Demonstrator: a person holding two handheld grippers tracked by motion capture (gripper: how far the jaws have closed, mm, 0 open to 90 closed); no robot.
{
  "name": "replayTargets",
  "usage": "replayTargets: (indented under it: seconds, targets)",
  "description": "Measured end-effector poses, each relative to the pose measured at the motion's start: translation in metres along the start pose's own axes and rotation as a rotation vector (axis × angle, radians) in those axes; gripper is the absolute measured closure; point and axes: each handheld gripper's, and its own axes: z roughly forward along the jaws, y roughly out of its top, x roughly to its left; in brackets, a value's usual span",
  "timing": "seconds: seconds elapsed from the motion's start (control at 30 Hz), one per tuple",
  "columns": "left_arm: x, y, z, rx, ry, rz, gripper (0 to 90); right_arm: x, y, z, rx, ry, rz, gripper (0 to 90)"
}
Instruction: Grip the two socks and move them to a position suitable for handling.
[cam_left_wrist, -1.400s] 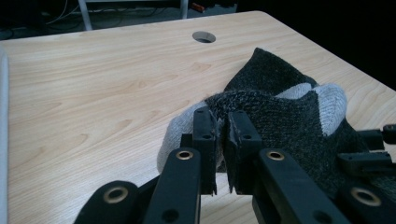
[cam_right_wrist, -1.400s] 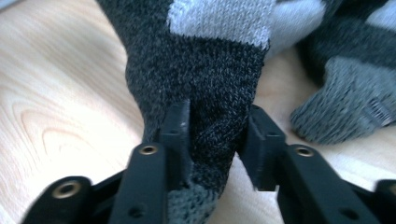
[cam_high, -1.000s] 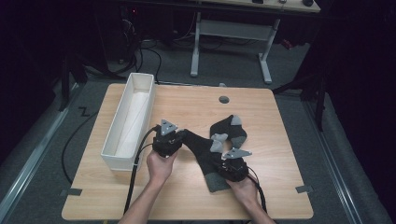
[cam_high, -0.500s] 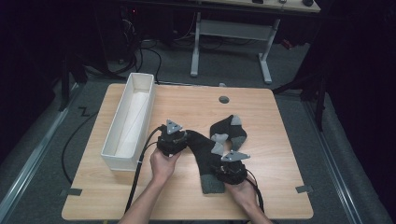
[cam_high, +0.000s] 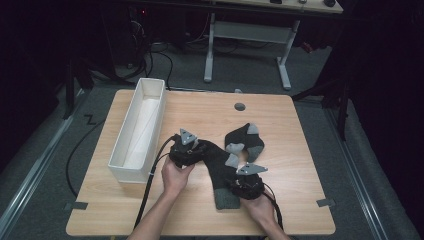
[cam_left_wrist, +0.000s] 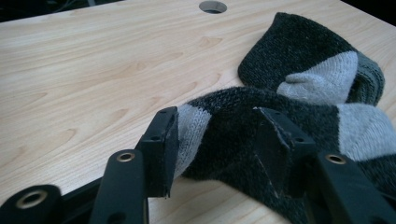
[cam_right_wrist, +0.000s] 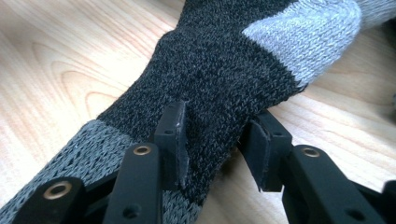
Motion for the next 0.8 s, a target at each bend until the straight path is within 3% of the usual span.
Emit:
replayTargets:
  seconds: [0.23,0.33,0.57,0.73,0.8]
  targets:
    - [-0.001,-0.001,0.002,0.004,0.002,0.003,45.6,0.002,-0.004,-0.002,-0.012,0.013,0.007,61.2]
    - [-0.002,0.002,-0.002,-0.008,-0.006,-0.004,42.4,0.004,-0.003,-0.004,-0.02,-0.012,-0.004,55.7]
    - [-0.001,0.011,-0.008,-0.036,-0.014,-0.021,40.4,-0.002,-0.001,-0.013,-0.07,-0.044,0.007,54.6]
    - [-0.007,0.004,-0.015,0.012,-0.04,-0.009,39.5,-0.004,0.001,-0.017,-0.081,-0.023,0.002,62.7]
    - [-0.012,-0.006,-0.021,0.042,-0.059,0.001,39.5,-0.005,0.001,-0.018,-0.076,-0.005,0.001,66.4]
